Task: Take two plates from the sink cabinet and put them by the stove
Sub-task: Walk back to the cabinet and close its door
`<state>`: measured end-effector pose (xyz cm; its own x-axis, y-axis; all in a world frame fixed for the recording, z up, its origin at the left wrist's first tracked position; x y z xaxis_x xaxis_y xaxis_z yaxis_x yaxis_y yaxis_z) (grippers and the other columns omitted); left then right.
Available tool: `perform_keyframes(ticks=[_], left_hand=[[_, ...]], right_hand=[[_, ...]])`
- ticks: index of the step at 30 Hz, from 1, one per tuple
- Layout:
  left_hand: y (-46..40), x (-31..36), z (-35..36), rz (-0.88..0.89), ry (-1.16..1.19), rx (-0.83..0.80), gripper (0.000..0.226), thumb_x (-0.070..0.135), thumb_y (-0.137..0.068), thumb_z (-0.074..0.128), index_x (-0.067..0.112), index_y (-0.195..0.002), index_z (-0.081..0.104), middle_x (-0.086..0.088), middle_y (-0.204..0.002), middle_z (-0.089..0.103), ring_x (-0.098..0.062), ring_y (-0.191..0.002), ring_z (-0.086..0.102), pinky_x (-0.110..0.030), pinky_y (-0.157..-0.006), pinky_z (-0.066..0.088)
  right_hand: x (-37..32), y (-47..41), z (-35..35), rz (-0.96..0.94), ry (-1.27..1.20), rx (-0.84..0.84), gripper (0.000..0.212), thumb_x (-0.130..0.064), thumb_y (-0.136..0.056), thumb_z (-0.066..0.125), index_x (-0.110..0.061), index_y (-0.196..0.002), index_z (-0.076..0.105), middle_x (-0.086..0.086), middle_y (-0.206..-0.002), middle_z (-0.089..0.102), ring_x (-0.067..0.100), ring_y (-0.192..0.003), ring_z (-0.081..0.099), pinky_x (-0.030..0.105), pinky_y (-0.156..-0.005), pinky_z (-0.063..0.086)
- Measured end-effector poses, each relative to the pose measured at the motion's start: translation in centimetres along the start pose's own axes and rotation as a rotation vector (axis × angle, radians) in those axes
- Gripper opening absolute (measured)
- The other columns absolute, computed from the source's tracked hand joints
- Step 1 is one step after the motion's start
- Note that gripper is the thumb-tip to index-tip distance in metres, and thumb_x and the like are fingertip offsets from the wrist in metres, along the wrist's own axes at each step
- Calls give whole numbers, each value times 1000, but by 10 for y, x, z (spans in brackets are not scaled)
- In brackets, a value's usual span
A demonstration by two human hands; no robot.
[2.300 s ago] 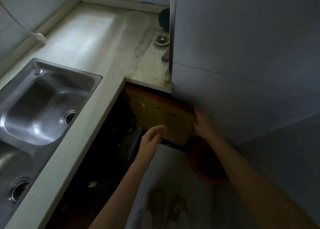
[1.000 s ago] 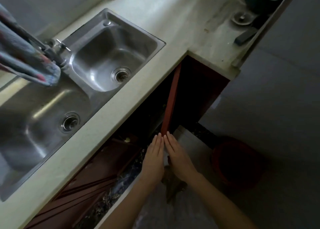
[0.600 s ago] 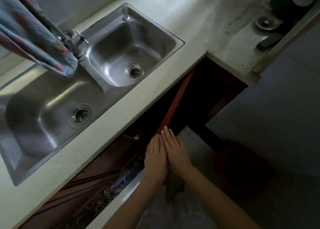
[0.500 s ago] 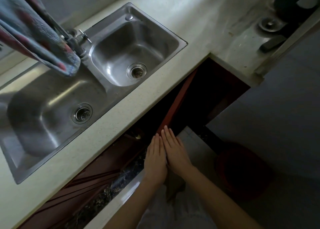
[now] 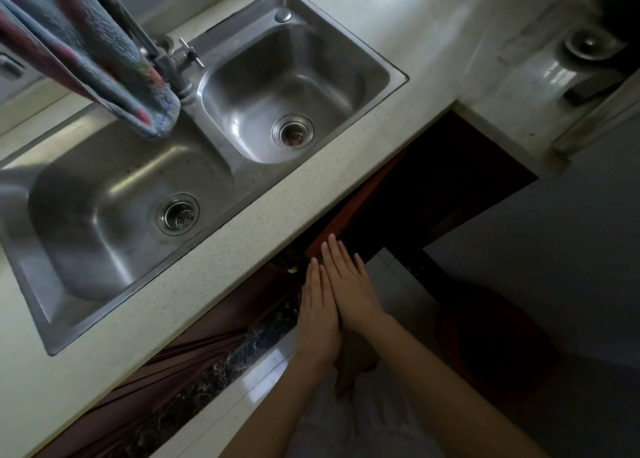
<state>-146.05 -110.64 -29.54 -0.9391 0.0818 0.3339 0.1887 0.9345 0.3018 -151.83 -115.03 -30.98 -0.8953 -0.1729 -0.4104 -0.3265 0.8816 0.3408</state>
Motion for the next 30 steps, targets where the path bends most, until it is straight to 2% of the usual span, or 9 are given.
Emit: perform_keyframes(ticks=[4, 6, 9, 13, 17, 24, 30], left_hand=[[-10, -4, -7, 25, 255, -37, 88, 11, -86, 48, 0, -143, -16, -10, -154, -24, -17, -145, -13, -25, -119, 11], [-16, -6, -10, 40, 297, -56, 92, 8, -80, 52, 0, -145, -13, -8, -155, -21, -16, -146, -11, -26, -120, 12], [-23, -14, -12, 71, 250, -81, 88, 12, -80, 49, 1, -145, -10, -12, -157, -11, -20, -146, -11, -30, -121, 4], [-29, -27, -11, 106, 208, -77, 81, 12, -81, 45, 3, -146, -4, -4, -155, -11, -19, -146, -11, -22, -118, -4], [-37, -33, -13, 64, 163, -47, 81, 12, -85, 44, 4, -146, -7, -9, -158, -12, -17, -144, -16, -26, -119, -4], [-44, -37, -14, 58, -67, -112, 86, 23, -85, 44, 1, -146, -12, -14, -158, -15, -23, -145, -18, -31, -119, -10], [-49, -39, -25, 29, 8, -130, 81, 23, -87, 46, 1, -147, -4, -13, -159, -5, -21, -147, -8, -31, -121, -3]], right_hand=[[-4, -6, -4, -65, -39, 17, 64, -21, -98, 27, -16, -137, -24, 0, -145, -34, 16, -142, -16, 36, -119, -1], [-6, -8, -6, -94, -67, 19, 64, -18, -98, 29, -13, -141, -18, 0, -146, -32, 15, -143, -13, 34, -119, -1], [-8, -11, -7, -132, -58, 38, 66, -13, -95, 34, -9, -144, -10, 4, -147, -31, 14, -141, -15, 32, -119, -1], [-9, -9, -2, -101, -71, 55, 65, -14, -95, 36, -7, -145, -4, 5, -147, -30, 11, -140, -12, 32, -118, 1], [-10, -12, 2, -69, -120, 4, 70, -13, -93, 38, -12, -144, -10, 3, -148, -26, 16, -144, -11, 36, -119, 0], [-13, -30, -5, -39, -74, -7, 73, -16, -91, 44, -11, -145, -6, 9, -157, -11, 20, -145, -9, 36, -118, -1], [-9, -24, -9, 8, -91, -35, 75, -8, -88, 45, -9, -145, -3, 10, -157, -7, 21, -145, -5, 38, -118, 3]])
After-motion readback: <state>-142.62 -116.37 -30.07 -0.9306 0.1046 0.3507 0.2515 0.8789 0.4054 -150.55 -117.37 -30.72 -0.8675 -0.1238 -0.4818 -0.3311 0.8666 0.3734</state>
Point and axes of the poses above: each hand's wrist, its own y-axis away from the middle knuckle, its own z-axis out of the palm, x = y × z, the point moved 6 cm from there along -y, towards the middle knuckle
